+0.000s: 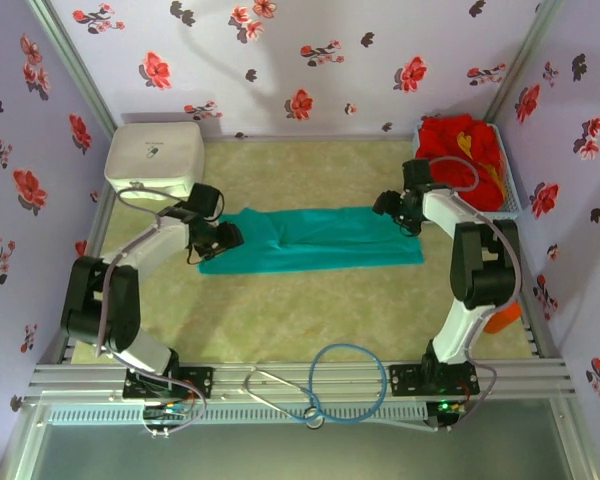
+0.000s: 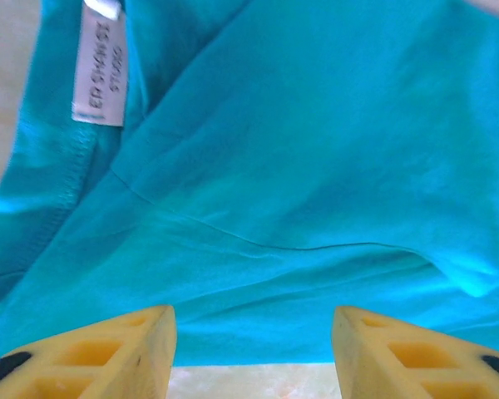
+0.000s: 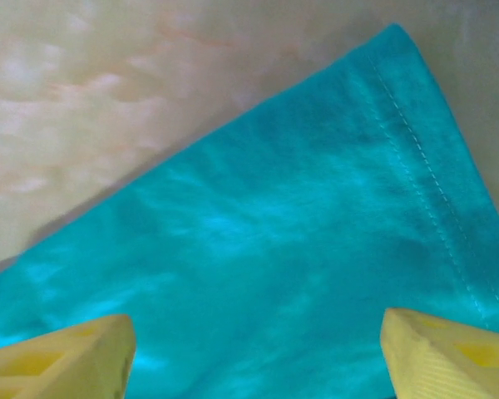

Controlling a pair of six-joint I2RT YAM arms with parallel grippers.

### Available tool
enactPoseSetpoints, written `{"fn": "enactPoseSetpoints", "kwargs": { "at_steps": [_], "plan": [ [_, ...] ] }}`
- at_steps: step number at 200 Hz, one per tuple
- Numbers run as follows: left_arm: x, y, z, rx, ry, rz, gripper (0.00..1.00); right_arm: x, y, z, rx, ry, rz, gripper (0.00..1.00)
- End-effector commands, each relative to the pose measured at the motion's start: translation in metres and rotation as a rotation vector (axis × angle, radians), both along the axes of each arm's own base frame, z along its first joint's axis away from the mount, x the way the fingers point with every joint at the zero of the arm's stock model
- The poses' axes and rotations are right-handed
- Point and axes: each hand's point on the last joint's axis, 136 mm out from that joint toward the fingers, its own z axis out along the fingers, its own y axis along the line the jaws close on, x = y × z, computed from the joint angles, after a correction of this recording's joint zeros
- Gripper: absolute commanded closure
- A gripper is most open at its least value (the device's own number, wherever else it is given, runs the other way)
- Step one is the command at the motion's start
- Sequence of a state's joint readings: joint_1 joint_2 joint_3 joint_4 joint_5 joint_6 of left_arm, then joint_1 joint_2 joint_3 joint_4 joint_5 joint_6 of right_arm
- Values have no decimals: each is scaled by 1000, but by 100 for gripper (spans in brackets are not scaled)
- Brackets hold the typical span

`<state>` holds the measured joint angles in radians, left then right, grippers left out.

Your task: Fold and stack the t-shirts

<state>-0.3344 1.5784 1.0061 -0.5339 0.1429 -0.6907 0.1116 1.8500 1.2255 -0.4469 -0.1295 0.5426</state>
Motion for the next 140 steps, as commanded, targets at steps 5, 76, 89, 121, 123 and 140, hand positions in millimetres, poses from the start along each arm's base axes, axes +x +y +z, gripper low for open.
{"fn": "enactPoseSetpoints", "kwargs": {
  "at_steps": [5, 76, 89, 121, 123, 140],
  "plan": [
    [2, -9, -17, -10, 43, 15, 48, -5, -8, -21, -75, 92, 13, 28],
    [48, -13, -47, 94, 150, -102, 52, -58, 3, -43, -90, 251, 76, 44],
    [63, -13, -47, 100, 149, -114, 53, -70, 7, -43, -74, 285, 99, 45],
    [106, -12, -43, 118, 123, -149, 54, -106, 30, -41, -45, 350, 194, 46],
    [109, -12, -42, 119, 120, -152, 54, -107, 32, -41, -40, 353, 197, 46],
    [134, -16, -40, 121, 103, -170, 53, -127, 61, -41, 26, 372, 246, 47]
  ]
}}
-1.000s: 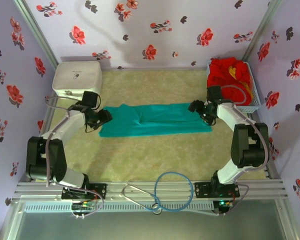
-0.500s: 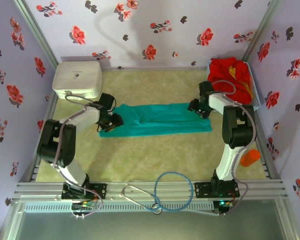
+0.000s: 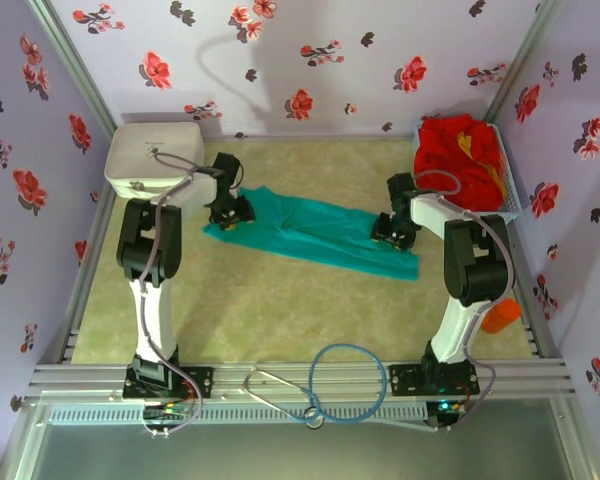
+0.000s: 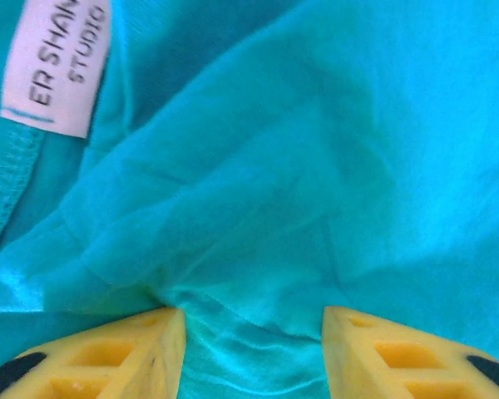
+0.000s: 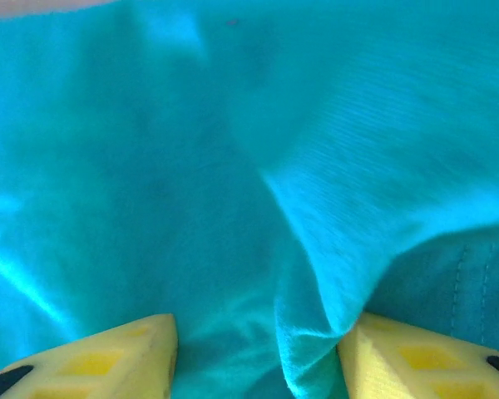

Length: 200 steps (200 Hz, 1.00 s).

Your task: Fold and stack the t-shirts

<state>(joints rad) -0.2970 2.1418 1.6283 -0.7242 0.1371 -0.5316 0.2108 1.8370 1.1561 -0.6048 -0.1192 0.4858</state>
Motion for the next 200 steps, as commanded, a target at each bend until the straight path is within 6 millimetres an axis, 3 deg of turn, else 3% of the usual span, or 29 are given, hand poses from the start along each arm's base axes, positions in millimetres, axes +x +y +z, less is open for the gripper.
{"fn": "enactPoseSetpoints", "kwargs": {
  "at_steps": [1, 25, 58, 93, 118, 133, 150, 174, 200],
  "plan": [
    [21, 4, -1, 33, 11, -62, 53, -63, 36, -13, 86, 184, 85, 47],
    [55, -9, 5, 19, -14, -84, 53, -94, 83, -13, 155, 217, 159, 47],
    [86, -28, 16, -15, -44, -107, 52, -131, 142, -5, 203, 228, 261, 47],
    [99, -46, 14, -67, -68, -103, 52, -180, 212, -2, 263, 269, 376, 46],
    [99, -56, 12, -84, -78, -114, 52, -194, 246, 6, 333, 273, 416, 43],
    [98, -59, 13, -96, -75, -121, 52, -194, 257, 23, 360, 256, 464, 41],
    [96, -57, 21, -93, -76, -138, 53, -183, 246, 49, 286, 171, 506, 34],
    [91, -47, 56, -93, -108, -143, 53, -147, 228, 90, 185, 9, 554, 26],
    [80, -38, 103, -104, -185, -144, 52, -97, 211, 108, 137, -86, 521, 23]
  ]
}}
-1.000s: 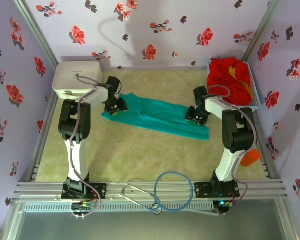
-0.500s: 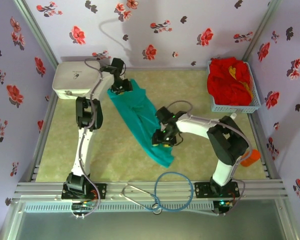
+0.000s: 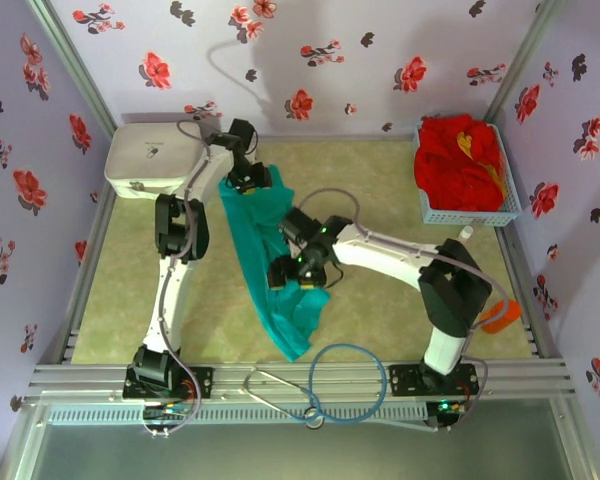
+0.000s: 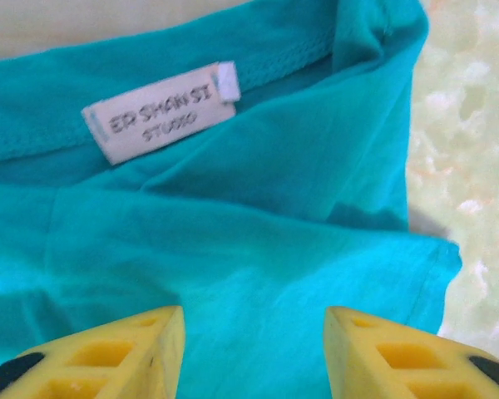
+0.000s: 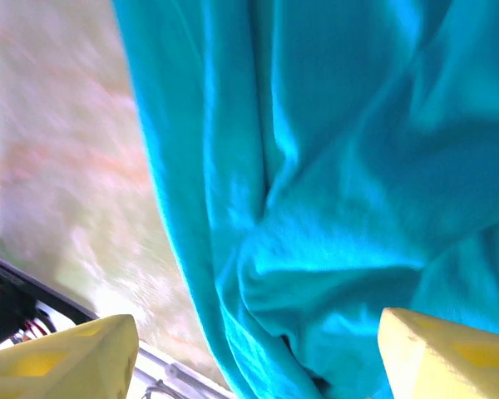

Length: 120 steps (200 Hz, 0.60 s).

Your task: Fold and stack the t-shirts

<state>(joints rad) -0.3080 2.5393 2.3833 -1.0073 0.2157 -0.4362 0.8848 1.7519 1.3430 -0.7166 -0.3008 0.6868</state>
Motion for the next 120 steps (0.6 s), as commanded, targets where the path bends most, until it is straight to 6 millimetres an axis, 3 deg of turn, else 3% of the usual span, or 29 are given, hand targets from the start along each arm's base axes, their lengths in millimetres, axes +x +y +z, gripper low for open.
{"fn": "enactPoseSetpoints", "kwargs": {
  "at_steps": [1, 29, 59, 89, 120],
  "plan": [
    [-10, 10, 81, -37, -113, -19, 53, 45, -34, 21, -90, -130, -26, 23],
    [-40, 25, 114, -21, -153, -1, 53, 99, -33, 24, -63, -192, -73, 23],
    [-79, 45, 130, -35, -194, 46, 52, 141, -8, 23, -18, -222, -52, 24],
    [-132, 66, 124, -28, -187, 93, 52, 165, 33, 20, 101, -221, -6, 19],
    [-184, 83, 111, -30, -176, 139, 52, 178, 65, -6, 158, -173, 27, 19]
  ]
}}
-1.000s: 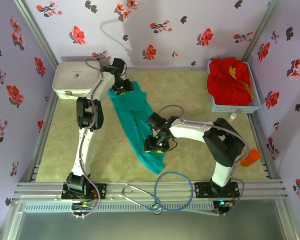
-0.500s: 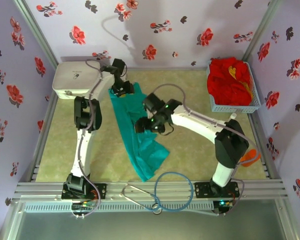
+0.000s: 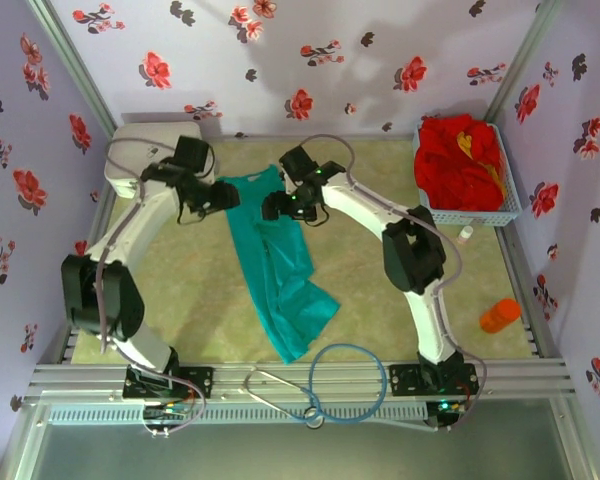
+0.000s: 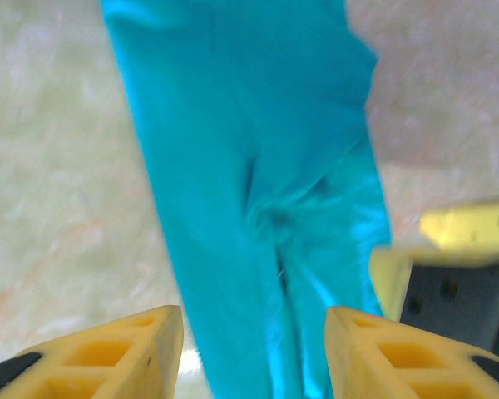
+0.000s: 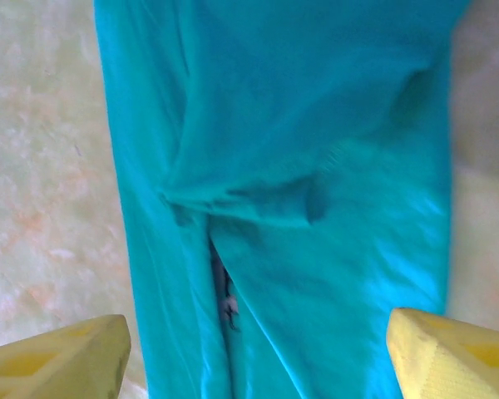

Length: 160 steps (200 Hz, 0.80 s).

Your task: Fold and stack the t-shirts

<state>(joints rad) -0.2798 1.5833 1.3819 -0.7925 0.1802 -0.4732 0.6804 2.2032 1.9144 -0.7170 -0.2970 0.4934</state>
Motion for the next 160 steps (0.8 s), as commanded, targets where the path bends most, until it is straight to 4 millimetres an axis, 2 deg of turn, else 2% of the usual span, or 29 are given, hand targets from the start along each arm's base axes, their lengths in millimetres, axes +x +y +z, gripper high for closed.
{"fn": "enactPoseSetpoints", "kwargs": {
  "at_steps": [1, 32, 66, 95, 119, 160],
  "plan": [
    [-24, 14, -7, -5, -14, 64, 52, 6, 30, -1, 87, 3, 71, 19],
    [-67, 26, -25, -16, 6, 98, 51, 16, 45, -30, 109, 31, 66, 19],
    [-97, 33, -43, 29, 34, 82, 51, 37, 28, -66, 24, 51, -14, 19],
    [-108, 29, -57, 36, 67, 75, 51, 68, -5, -85, -31, 55, -136, 19],
    [-107, 10, -62, 11, 66, 46, 51, 93, -44, -96, -99, 64, -256, 19],
    [-104, -34, -79, -82, 116, -20, 51, 140, -97, -86, -122, -1, -411, 19]
  ]
}}
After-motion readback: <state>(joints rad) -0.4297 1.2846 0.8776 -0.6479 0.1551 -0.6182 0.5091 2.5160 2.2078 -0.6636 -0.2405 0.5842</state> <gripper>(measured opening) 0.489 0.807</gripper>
